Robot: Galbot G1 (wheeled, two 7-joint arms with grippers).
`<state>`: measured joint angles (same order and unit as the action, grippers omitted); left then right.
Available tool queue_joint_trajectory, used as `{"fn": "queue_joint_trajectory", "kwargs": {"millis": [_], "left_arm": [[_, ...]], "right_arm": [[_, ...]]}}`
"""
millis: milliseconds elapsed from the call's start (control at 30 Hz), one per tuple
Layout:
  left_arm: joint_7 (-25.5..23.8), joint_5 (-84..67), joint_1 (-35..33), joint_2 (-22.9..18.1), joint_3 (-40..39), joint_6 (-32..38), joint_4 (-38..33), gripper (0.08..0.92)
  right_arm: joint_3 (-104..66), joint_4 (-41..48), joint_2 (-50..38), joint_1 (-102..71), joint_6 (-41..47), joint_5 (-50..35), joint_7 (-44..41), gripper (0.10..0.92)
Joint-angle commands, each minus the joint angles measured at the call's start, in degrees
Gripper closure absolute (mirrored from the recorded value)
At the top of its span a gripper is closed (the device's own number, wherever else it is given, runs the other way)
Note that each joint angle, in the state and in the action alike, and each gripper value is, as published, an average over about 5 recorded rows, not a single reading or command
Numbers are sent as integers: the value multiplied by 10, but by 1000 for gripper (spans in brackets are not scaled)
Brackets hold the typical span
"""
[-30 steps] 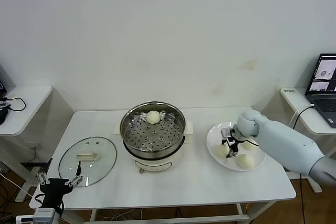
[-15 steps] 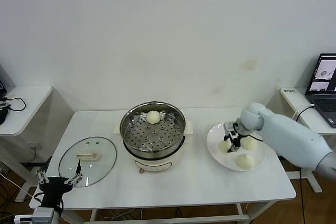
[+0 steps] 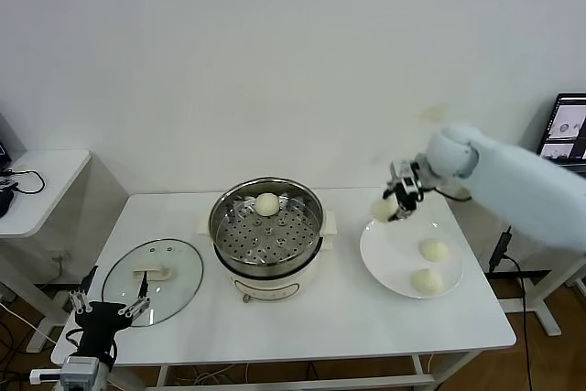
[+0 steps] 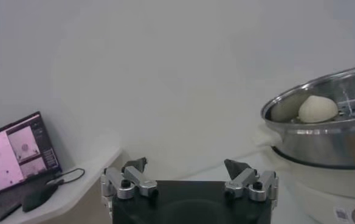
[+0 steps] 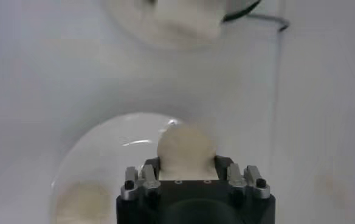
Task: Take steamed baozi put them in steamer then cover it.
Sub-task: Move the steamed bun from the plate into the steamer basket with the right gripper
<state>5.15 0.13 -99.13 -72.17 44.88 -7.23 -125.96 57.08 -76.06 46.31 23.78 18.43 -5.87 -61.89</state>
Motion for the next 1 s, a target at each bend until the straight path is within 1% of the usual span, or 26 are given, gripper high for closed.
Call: {"fn": "queue_joint_trajectory", "kwargs": {"millis": [33, 167, 333, 467, 767, 1000], "left_arm": [[0, -3, 3, 5, 0, -1, 4, 177], [0, -6, 4, 7, 6, -2, 5, 177], [0, -10, 4, 8, 19, -2, 5, 177], [0, -13, -2, 5, 28, -1, 1, 177], [0, -12, -4, -4, 32, -2, -12, 177], [0, -12, -2, -6, 30, -1, -10, 177]], "right_arm": [[84, -19, 84, 152, 51, -149, 25, 444], [85, 11, 164, 143, 72, -175, 44, 440], [80, 67, 268, 102, 99, -179, 69, 440], [86, 99, 321, 74, 123, -180, 86, 440], [91, 160, 387, 12, 168, -175, 111, 440], [81, 194, 422, -19, 180, -177, 128, 440]]}}
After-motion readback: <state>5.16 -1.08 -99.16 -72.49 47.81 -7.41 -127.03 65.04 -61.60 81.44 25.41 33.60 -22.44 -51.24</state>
